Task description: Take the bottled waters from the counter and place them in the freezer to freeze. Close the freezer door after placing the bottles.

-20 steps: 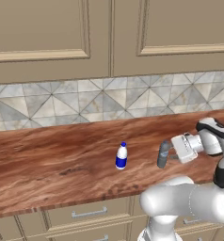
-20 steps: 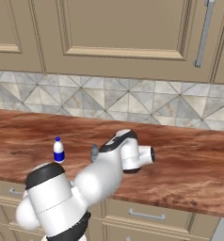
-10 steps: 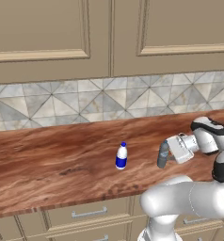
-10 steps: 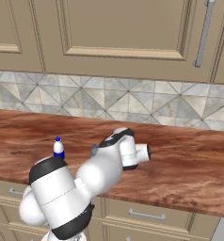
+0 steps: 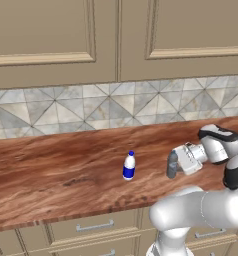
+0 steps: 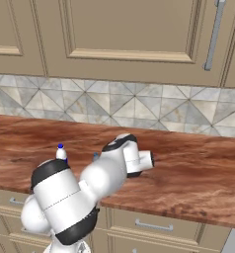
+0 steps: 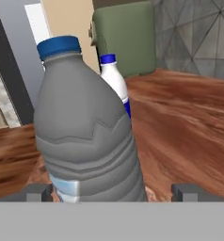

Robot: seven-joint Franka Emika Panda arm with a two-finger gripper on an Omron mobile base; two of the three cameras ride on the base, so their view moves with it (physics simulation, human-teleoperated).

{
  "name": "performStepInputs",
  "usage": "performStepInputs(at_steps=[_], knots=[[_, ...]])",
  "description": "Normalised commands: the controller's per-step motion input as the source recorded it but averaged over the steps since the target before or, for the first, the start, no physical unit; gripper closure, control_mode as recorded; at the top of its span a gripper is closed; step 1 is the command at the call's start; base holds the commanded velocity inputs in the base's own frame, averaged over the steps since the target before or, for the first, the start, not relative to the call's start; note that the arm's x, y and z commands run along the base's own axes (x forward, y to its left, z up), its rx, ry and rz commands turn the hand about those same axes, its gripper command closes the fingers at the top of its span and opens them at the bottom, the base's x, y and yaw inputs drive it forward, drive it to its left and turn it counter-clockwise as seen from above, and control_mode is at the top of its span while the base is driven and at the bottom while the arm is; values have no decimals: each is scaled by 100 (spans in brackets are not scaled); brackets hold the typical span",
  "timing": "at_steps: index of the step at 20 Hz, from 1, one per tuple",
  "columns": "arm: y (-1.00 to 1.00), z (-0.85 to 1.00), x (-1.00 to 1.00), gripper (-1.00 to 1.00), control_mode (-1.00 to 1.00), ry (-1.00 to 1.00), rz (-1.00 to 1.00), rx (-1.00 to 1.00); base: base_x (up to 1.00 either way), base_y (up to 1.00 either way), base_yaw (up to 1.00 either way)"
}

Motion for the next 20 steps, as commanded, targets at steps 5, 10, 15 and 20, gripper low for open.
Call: performStepInputs(at_steps=[5, 10, 15, 20], knots=[[1, -3, 0, -100, -100, 0, 0, 0, 0, 0, 0], [0, -1, 0, 100, -100, 0, 0, 0, 0, 0, 0], [0, 0, 0, 100, -100, 0, 0, 0, 0, 0, 0], [1, 38, -5, 100, -100, 3, -5, 0, 0, 0, 0]])
